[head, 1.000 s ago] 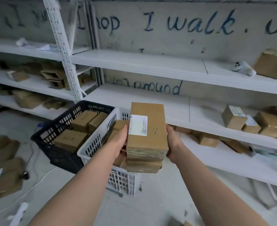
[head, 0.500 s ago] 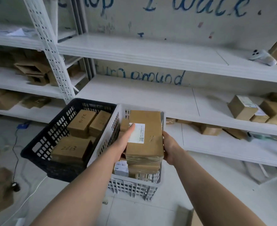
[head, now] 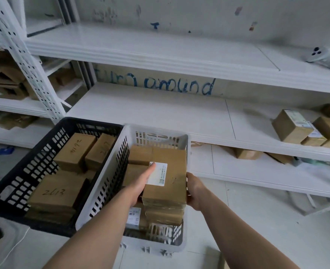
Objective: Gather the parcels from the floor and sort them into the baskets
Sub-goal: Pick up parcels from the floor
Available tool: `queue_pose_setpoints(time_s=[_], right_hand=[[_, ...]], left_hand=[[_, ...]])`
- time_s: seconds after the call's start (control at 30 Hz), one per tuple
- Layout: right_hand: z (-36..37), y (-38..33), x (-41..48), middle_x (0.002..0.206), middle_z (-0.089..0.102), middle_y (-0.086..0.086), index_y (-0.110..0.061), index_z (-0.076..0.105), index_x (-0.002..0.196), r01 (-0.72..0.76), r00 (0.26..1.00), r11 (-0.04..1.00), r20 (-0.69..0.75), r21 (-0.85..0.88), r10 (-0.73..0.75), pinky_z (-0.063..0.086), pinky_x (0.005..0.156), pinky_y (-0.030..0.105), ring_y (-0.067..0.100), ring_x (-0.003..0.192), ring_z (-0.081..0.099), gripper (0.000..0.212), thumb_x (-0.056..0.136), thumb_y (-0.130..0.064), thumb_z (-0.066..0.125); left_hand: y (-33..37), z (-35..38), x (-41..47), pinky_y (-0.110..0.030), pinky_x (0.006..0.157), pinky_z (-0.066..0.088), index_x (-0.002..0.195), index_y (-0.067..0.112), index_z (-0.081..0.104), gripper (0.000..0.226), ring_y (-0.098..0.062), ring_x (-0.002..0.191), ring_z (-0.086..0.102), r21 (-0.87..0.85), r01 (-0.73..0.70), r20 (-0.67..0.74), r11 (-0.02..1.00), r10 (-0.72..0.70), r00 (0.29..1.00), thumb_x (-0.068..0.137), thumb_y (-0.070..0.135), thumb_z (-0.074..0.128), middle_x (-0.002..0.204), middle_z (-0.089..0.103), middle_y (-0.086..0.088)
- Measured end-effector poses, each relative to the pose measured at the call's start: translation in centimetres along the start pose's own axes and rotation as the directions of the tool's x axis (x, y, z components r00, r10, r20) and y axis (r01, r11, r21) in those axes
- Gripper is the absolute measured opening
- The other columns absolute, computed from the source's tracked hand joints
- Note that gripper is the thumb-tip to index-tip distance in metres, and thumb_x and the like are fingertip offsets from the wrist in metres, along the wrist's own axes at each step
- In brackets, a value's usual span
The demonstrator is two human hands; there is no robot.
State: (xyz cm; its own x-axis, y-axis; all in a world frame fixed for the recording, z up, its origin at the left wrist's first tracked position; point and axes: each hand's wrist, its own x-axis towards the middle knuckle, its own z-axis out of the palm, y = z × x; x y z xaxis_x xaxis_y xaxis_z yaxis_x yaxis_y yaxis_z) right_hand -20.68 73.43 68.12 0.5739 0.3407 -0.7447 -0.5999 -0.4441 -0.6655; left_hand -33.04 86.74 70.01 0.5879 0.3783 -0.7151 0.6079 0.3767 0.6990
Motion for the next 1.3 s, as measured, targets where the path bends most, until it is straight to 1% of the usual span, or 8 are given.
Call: queue_pose_setpoints(time_s=[0.1,0.27,0.43,0.6,0.83,1.0,1.13,1.3], right_hand=[[-0.2,-0.4,0.8,0.091,0.066,0.008,-0.011,0.068,0.105,-0.007,1.000,1.000,-0.025,-0.016,0.007,0.042,0.073,0.036,0.024,0.084,0.055,0.051,0.085,-0.040,0.031],[-0.7,-1.2,0.2,0.086,0.062,0.009,-0.015,0.067,0.096,-0.020,0.999,0.999,-0.045,-0.037,0.018,0.041,0.070,0.036,0.025,0.080,0.051,0.041,0.083,-0.030,0.032],[0.0,-0.5,-0.2,0.084,0.054,0.009,-0.012,0.060,0.097,-0.012,0.998,0.994,-0.064,-0.113,0.005,0.036,0.061,0.030,0.023,0.070,0.045,0.040,0.094,-0.028,0.023],[-0.3,0.6,-0.6,0.104,0.070,0.014,-0.011,0.061,0.109,-0.066,0.997,0.993,-0.053,-0.095,0.061,0.054,0.072,0.034,0.028,0.086,0.065,0.050,0.098,-0.036,0.019],[-0.8,1.5,-1.6,0.100,0.074,0.016,-0.009,0.064,0.112,-0.160,0.987,0.986,-0.008,-0.034,0.160,0.059,0.078,0.048,0.032,0.090,0.072,0.050,0.097,-0.037,0.026],[-1.0,1.1,-2.7,0.111,0.068,0.024,0.001,0.061,0.103,-0.284,0.956,0.959,0.083,0.019,0.281,0.056,0.079,0.057,0.037,0.093,0.070,0.038,0.089,-0.017,0.031],[-1.0,-0.6,-3.6,0.091,0.063,0.016,-0.001,0.063,0.102,-0.211,0.976,0.976,0.044,-0.055,0.214,0.059,0.066,0.043,0.030,0.073,0.061,0.037,0.088,-0.011,0.030],[-0.8,-4.7,-3.8,0.085,0.050,0.009,-0.009,0.057,0.090,-0.083,0.990,0.995,0.118,0.056,0.076,0.048,0.072,0.033,0.024,0.078,0.047,0.053,0.090,-0.058,0.038]], left_hand=[[1.0,0.0,0.4,-0.048,0.110,0.036,0.106,0.025,0.073,0.069,-0.031,0.108,0.064,-0.001,-0.014,0.006,1.000,0.014,1.000,0.068,0.080,0.056,0.109,0.073,-0.009],[1.8,-0.3,1.9,-0.050,0.115,0.024,0.113,0.032,0.071,0.099,-0.030,0.126,0.052,0.032,0.015,-0.001,0.999,-0.015,1.000,0.032,0.090,0.067,0.131,0.062,-0.007],[1.4,-0.8,0.6,-0.049,0.108,0.039,0.111,0.021,0.073,0.074,-0.033,0.106,0.066,0.042,0.025,0.036,0.999,-0.026,0.999,0.064,0.076,0.063,0.108,0.073,-0.014],[-0.2,-1.0,0.7,-0.052,0.111,0.030,0.117,0.030,0.068,0.098,-0.033,0.120,0.055,0.147,0.048,0.046,0.988,-0.056,0.997,0.040,0.090,0.065,0.130,0.061,-0.012],[0.2,-1.1,-0.5,-0.047,0.106,0.041,0.117,0.020,0.068,0.112,-0.034,0.112,0.061,0.348,0.053,0.147,0.936,-0.111,0.983,0.031,0.092,0.062,0.119,0.067,-0.016],[1.0,-1.3,-0.7,-0.042,0.101,0.042,0.120,0.015,0.063,0.105,-0.036,0.117,0.056,0.458,0.091,0.157,0.884,-0.181,0.971,0.043,0.088,0.062,0.128,0.058,-0.020],[2.6,-0.9,-0.8,-0.043,0.116,0.016,0.140,0.025,0.048,0.095,-0.028,0.138,0.033,0.430,0.034,0.158,0.902,-0.112,0.981,0.066,0.083,0.052,0.156,0.030,-0.011],[6.0,-0.4,-0.5,-0.039,0.114,0.012,0.136,0.020,0.053,0.065,-0.024,0.134,0.038,0.335,-0.101,0.143,0.937,0.055,0.988,0.093,0.065,0.032,0.148,0.043,-0.011]])
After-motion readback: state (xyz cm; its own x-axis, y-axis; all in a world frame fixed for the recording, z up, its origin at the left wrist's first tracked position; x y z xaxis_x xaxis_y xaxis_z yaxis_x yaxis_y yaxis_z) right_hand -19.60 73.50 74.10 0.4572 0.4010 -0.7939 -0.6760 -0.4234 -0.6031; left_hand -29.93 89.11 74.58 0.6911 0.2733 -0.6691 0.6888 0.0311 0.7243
